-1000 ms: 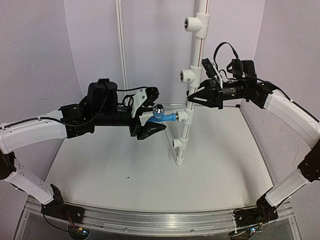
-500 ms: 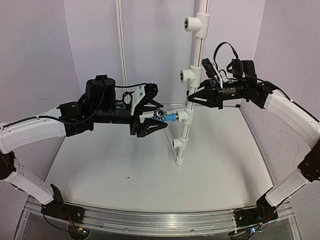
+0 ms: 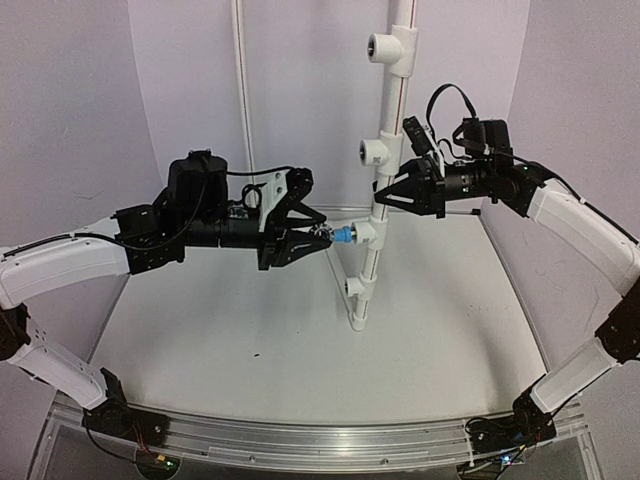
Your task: Install the water faucets
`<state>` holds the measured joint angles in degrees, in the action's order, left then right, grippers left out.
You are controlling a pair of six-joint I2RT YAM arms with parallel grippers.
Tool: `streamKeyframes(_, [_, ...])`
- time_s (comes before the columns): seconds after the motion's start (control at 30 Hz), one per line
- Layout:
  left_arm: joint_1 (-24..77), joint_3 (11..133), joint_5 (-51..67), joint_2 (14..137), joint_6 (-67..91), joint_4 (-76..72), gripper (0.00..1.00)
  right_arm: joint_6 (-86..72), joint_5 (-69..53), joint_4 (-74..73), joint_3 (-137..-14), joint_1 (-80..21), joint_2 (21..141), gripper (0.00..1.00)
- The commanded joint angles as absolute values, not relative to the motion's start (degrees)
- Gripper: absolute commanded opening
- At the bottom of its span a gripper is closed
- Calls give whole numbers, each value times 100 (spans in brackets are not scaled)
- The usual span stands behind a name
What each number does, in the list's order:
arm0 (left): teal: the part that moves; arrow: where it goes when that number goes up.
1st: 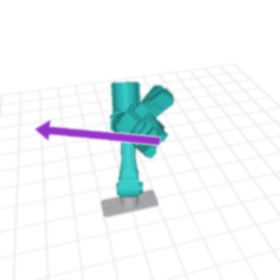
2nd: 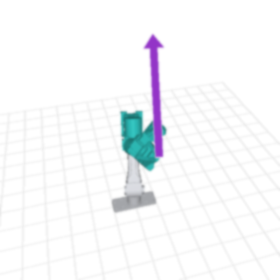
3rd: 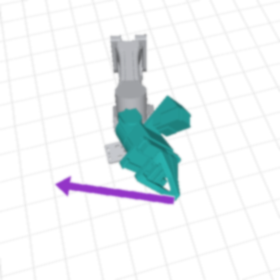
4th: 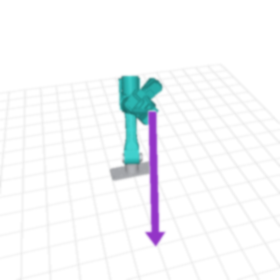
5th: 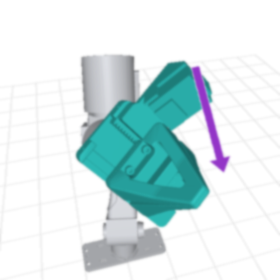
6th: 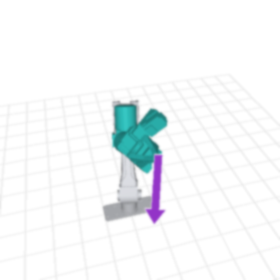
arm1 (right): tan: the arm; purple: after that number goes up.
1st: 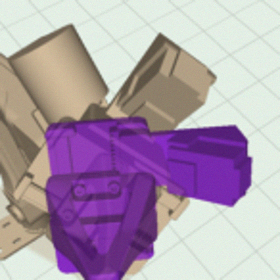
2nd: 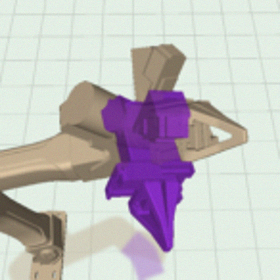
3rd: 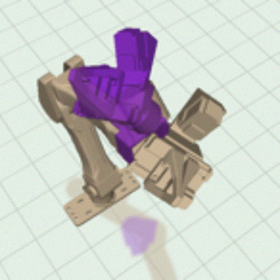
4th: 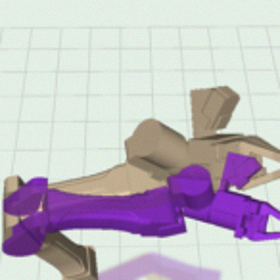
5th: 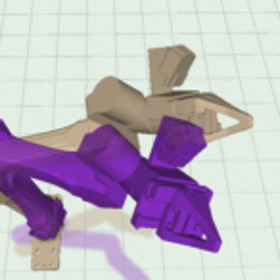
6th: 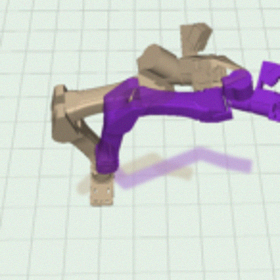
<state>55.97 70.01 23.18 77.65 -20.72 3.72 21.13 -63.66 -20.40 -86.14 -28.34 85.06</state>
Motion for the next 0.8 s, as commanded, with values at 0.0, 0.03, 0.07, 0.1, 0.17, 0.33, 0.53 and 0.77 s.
streamKeyframes(0.0, [5712,6859,2362,7734,-2126,849,40,1321,-6380,-2733,-8797,-2871,8534,0])
streamKeyframes(0.03, [5730,6843,2363,7735,-2131,872,40,1325,-6375,-2733,-8793,-2872,8534,0])
streamKeyframes(0.07, [5763,6832,2354,7738,-2142,888,41,1327,-6373,-2733,-8791,-2873,8534,0])
streamKeyframes(0.1, [5808,6827,2333,7740,-2156,902,42,1328,-6372,-2733,-8792,-2873,8534,0])
streamKeyframes(0.17, [5890,6824,2285,7737,-2176,936,45,1329,-6372,-2733,-8794,-2870,8540,0])
streamKeyframes(0.33, [6012,6850,2235,7725,-2168,958,44,1336,-6372,-2733,-8799,-2871,8552,0])
streamKeyframes(0.53, [6114,6867,2063,7836,-2255,1106,38,1331,-6363,-2742,-8805,-2873,8534,0])
streamKeyframes(0.77, [6112,6569,1556,7938,-1908,509,30,1315,-6346,-2742,-8794,-2868,8517,0])
